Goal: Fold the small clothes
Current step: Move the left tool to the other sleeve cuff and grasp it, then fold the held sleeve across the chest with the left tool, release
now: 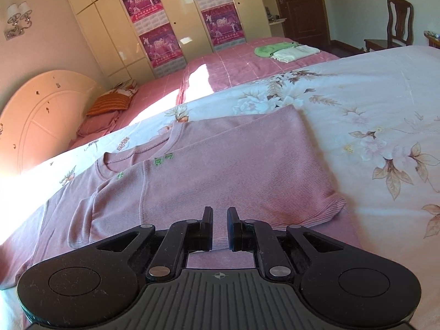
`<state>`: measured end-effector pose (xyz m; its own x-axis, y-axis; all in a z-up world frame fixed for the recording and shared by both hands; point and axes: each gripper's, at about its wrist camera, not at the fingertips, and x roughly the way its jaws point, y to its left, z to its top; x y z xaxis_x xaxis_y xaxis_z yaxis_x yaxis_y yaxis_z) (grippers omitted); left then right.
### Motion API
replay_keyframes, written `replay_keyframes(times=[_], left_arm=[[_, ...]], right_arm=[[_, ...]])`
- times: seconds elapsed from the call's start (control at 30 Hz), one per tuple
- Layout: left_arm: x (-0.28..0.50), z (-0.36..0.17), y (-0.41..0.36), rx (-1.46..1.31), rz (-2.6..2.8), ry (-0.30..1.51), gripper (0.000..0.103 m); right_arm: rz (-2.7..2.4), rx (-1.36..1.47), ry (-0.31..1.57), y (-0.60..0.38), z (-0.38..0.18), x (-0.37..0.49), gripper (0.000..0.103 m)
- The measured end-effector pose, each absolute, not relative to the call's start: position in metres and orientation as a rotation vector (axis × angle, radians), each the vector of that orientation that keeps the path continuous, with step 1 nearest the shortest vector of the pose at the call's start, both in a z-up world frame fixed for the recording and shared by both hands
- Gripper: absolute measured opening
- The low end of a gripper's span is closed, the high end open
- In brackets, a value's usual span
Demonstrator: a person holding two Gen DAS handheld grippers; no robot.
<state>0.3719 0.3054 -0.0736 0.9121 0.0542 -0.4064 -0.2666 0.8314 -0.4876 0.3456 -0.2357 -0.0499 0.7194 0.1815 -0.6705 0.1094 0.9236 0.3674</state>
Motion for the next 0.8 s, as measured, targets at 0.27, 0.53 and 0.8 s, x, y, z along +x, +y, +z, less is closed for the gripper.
replay_keyframes(times=[0.27,0.53,0.8], left_arm=[[0.426,-0.053,0.117,-0.426,-0.146,0.41,0.009],[0.457,-0.1,-0.024,-0.238,-0.277,0.563,0.009],[0.467,-0.153,-0.086,0.022,-0.373,0.709,0.067]], right_arm=[[0.045,0.441,0.755,-0.275,-0.053,0.335,0.01],[0.05,0.498,0.749,-0.313,-0.055,0.332,0.01],[0.137,0.569,0.774,-0.319,-0.056,0.338,0.01]])
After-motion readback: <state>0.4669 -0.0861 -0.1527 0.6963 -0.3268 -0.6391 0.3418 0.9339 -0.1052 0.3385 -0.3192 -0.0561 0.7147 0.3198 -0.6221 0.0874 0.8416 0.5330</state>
